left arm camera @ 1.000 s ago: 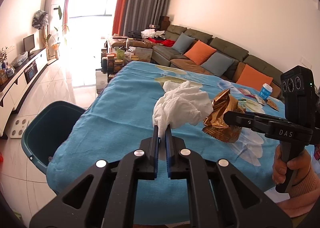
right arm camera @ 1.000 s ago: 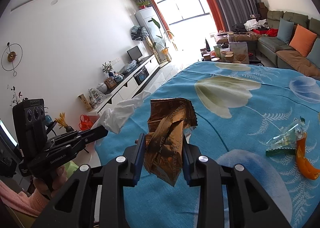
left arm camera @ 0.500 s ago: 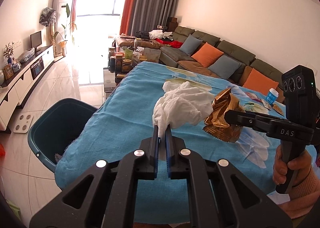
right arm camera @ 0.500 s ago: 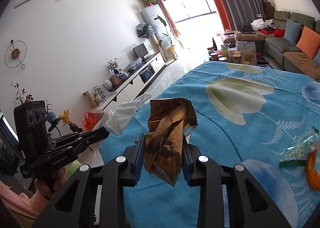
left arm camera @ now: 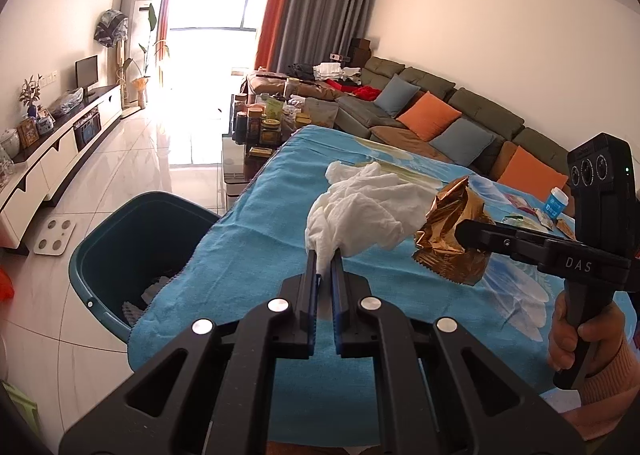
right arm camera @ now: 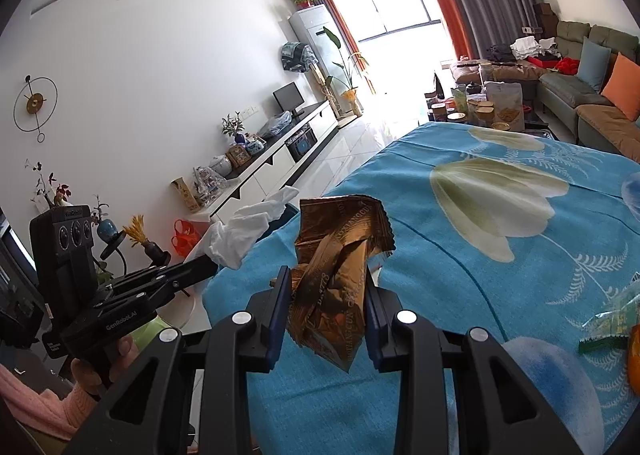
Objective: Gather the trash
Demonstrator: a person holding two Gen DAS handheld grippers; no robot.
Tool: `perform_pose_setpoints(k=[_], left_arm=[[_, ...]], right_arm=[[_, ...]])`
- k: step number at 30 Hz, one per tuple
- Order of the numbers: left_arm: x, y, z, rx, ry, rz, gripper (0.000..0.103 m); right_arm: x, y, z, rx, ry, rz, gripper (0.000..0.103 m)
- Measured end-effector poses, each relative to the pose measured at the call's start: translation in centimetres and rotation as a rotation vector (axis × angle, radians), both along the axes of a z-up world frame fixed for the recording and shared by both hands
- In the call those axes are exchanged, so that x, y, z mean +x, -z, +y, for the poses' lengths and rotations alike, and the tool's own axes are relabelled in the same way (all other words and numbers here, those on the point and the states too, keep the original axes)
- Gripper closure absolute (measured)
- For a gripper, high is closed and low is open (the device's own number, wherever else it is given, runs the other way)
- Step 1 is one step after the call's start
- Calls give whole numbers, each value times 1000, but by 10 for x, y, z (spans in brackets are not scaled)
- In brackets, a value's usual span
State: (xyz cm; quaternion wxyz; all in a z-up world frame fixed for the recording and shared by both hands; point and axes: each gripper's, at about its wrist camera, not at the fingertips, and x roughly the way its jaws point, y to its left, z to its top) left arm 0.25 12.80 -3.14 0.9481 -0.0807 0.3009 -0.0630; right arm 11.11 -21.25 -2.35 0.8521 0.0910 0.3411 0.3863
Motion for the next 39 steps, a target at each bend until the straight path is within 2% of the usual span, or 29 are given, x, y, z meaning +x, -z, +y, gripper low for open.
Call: perform_pose_setpoints(k=[39], left_arm=[[0, 11, 41, -23, -144, 21, 97]], right_arm=[[11, -17, 60, -23, -126, -10, 72]])
